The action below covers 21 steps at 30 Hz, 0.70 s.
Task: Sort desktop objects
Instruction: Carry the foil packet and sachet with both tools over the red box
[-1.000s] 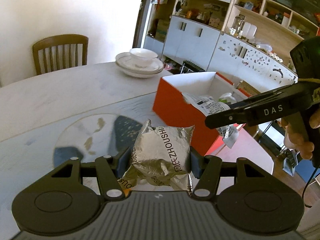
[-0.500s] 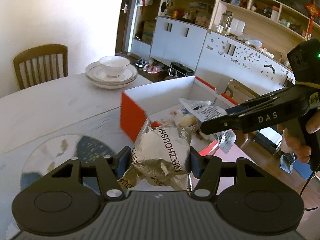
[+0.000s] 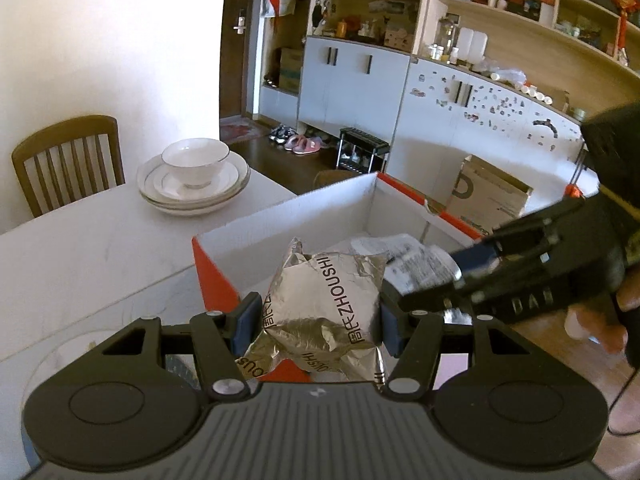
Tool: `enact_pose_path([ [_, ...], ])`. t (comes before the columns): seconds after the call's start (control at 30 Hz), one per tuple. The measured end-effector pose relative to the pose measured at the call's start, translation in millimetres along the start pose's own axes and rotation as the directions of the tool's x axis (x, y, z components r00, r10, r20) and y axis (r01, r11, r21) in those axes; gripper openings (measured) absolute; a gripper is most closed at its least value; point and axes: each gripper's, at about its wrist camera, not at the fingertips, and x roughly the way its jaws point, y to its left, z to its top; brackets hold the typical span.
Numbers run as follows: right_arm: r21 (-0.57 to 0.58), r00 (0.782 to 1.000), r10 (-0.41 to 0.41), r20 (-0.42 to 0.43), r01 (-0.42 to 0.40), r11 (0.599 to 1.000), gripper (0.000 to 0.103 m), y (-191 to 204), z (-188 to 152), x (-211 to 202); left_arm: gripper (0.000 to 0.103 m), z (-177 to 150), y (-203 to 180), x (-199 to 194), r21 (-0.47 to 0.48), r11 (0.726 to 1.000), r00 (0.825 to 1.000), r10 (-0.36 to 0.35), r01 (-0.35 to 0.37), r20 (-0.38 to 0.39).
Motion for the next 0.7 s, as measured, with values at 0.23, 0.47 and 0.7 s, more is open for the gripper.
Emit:
enact_pose_path([
  [0.23, -0.054, 1.000, 0.008, -0.017, -0.009, 0.998, 0.051, -11.0, 5.7, 10.8, 0.060, 23.0, -1.7, 43.6, -0.032, 0.999, 0.998, 0.041, -0.043, -0.046],
  [0.47, -0.100, 0.999, 0.004, -0.046, -0.009, 0.995, 0.051, -15.0, 7.2, 27.7, 0.060, 37.9, 0.9, 83.8, -0.033, 0.996, 0.991, 0.083, -0.087, -0.106],
  [0.7, -0.155, 0.996, 0.001, -0.093, -0.016, 0.988, 0.051, -14.0, 2.9, 46.5, 0.060, 49.4, 4.9, 115.6, -0.012, 0.992, 0.980, 0.122, -0.125, -0.159],
])
